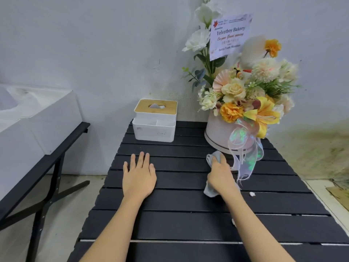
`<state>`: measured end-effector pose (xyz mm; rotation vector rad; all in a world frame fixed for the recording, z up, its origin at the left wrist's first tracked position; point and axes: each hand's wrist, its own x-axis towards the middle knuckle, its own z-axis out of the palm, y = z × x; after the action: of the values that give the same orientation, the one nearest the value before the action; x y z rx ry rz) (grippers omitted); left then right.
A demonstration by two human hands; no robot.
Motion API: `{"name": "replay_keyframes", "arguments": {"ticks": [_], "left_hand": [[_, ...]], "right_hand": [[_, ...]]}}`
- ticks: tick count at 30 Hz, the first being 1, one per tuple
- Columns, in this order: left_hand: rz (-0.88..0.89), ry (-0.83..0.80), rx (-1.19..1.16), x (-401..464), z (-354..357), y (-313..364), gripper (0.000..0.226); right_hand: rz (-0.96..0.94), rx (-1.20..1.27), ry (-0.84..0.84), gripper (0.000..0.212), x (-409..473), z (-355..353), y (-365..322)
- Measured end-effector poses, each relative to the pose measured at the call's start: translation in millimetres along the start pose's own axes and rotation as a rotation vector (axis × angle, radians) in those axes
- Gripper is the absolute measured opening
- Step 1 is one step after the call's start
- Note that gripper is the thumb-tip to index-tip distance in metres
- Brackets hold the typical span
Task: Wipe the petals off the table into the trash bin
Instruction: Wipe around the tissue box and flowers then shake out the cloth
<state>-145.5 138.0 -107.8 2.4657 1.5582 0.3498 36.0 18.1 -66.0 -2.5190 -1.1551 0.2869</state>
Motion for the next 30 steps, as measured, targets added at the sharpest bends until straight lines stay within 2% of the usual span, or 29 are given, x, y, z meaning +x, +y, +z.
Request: {"name": "replay_keyframes", "arguments": {"ticks": [3, 5, 9, 13, 17, 20, 22, 24, 27, 30], "left_hand": [[0.011, 0.036, -0.015, -0.3, -0.1, 0.5, 0.051], [0.016, 0.074, -0.044, -1.2, -1.4, -0.1, 0.049], [0.026, 0.114, -0.037, -0.4, -1.3, -5.0, 0.049], [0.038, 0.123, -0.025, 1.9, -0.5, -5.9, 0.050], [0.041, 0.114, 0.002, 1.2, 0.7, -6.3, 0.050], [0.036, 0.112, 0.024, 1.0, 1.1, -4.5, 0.050], [0.034, 0.108, 0.033, 1.8, 1.7, -3.3, 0.050], [0.032, 0.108, 0.032, 3.6, 2.1, -3.2, 0.050], [0.035, 0.099, 0.035, 4.4, 3.1, -4.9, 0.050], [0.037, 0.096, 0.047, 4.0, 3.7, -6.3, 0.050]], "right_hand": [[-0.115, 0.097, 0.079, 0.068, -5.3, -0.1, -40.3], [-0.217, 0.182, 0.069, 0.066, -3.8, 15.7, -77.6], [-0.309, 0.045, -0.012, 0.068, 1.7, 58.6, -105.8], [-0.244, 0.061, 0.090, 0.061, -1.5, 47.1, -68.4], [-0.081, 0.043, 0.117, 0.070, -28.4, 27.3, -11.2], [0.040, 0.050, 0.128, 0.064, -40.3, 11.4, 0.2], [-0.009, 0.146, 0.205, 0.060, -40.6, 3.9, -16.1], [-0.143, 0.216, 0.294, 0.061, -39.1, 6.1, -45.8], [-0.210, 0.195, 0.173, 0.062, -46.6, 34.9, -87.6], [-0.217, 0.131, 0.090, 0.078, -55.8, 61.8, -78.3]]}}
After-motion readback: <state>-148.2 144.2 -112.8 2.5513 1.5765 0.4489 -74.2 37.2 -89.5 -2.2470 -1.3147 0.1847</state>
